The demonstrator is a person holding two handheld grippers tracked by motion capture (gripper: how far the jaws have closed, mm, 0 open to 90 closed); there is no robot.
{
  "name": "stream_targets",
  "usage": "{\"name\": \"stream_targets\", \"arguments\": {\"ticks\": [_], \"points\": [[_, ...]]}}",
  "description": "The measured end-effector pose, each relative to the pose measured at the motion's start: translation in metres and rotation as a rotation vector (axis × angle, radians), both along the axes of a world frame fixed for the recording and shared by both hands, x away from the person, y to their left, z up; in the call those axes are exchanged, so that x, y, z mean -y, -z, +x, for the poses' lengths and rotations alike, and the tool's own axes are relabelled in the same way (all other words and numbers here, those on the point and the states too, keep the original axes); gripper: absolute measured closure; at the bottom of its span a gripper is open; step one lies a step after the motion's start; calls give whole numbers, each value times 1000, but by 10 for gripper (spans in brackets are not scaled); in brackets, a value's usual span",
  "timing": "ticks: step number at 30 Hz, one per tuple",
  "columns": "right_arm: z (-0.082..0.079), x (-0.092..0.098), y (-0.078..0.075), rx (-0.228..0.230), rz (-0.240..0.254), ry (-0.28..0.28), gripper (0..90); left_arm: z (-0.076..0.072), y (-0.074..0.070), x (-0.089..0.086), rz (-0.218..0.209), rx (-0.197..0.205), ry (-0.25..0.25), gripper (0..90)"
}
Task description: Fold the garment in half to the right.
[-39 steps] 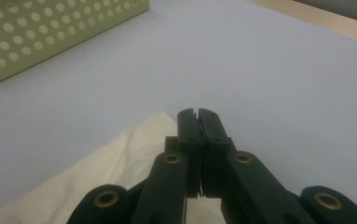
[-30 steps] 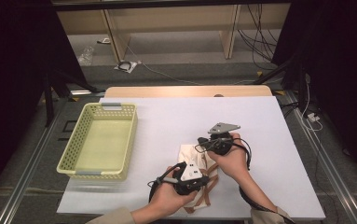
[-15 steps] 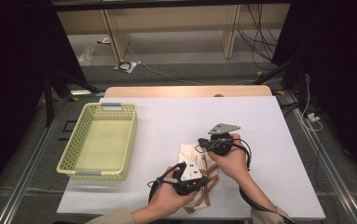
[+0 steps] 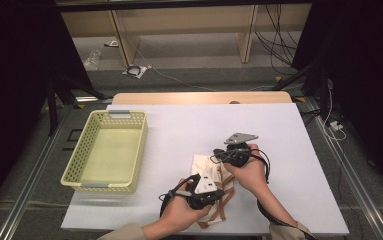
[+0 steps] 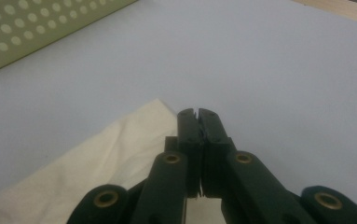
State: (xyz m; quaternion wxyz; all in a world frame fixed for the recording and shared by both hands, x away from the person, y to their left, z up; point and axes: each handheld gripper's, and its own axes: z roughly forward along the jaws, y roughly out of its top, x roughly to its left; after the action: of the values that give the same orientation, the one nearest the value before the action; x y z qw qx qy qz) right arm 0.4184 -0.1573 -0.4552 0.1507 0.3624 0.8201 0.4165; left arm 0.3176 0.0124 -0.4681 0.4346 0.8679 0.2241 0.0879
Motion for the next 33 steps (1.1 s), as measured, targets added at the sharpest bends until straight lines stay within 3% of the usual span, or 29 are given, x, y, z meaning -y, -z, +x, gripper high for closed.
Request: {"name": "stream_targets", "arguments": {"ticks": [33], "points": [[3,8,8,-52,-17,16,888,4,11,4,19,-35,-3,883]]}}
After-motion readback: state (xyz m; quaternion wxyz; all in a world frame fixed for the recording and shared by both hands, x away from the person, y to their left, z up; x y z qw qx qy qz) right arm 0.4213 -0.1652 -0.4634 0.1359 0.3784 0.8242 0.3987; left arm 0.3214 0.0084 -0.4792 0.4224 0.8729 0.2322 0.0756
